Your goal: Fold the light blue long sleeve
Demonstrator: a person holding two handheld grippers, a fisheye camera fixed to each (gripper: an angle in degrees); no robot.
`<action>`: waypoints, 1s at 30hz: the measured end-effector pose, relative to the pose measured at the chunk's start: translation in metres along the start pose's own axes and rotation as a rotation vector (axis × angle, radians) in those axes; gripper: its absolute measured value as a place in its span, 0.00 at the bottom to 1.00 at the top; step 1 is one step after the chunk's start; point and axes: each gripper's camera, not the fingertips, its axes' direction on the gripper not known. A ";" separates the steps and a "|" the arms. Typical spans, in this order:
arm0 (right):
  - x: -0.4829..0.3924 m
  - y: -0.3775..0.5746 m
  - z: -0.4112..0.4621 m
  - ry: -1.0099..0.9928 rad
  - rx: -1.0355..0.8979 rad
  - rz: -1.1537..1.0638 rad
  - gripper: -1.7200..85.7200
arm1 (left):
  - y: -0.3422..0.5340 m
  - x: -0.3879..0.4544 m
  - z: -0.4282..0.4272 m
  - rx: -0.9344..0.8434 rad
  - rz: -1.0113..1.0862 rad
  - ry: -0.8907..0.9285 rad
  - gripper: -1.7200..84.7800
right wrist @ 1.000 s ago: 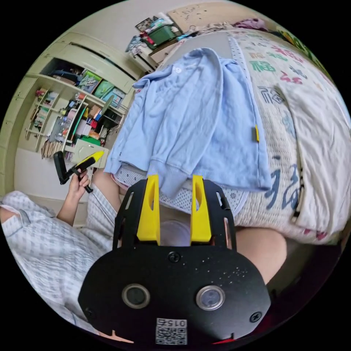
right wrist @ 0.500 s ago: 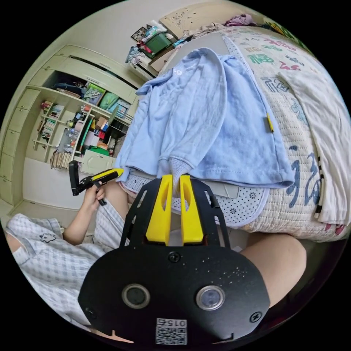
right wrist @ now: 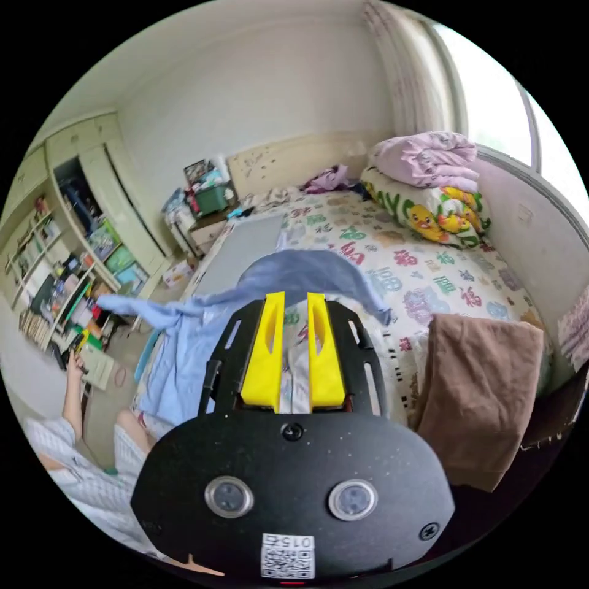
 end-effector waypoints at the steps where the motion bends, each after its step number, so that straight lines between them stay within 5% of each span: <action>1: -0.005 0.024 0.040 -0.089 -0.103 0.002 0.11 | 0.023 0.005 0.024 -0.130 -0.003 0.018 0.09; 6: -0.007 0.112 0.174 -0.354 -0.496 0.152 0.16 | 0.093 0.027 0.084 -0.524 -0.016 0.060 0.13; 9: -0.017 0.130 0.185 -0.256 -0.547 0.132 0.17 | 0.104 0.040 0.087 -0.606 0.004 0.015 0.13; 18: -0.026 0.129 0.184 -0.396 -0.570 0.227 0.06 | 0.080 0.068 0.056 -0.625 -0.013 0.057 0.05; 24: -0.059 0.122 0.109 -0.327 -0.526 0.115 0.04 | 0.063 0.093 -0.031 -0.500 0.050 -0.008 0.02; 30: -0.099 0.145 0.093 -0.232 -0.680 0.033 0.04 | 0.071 0.115 -0.054 -0.606 0.113 -0.105 0.02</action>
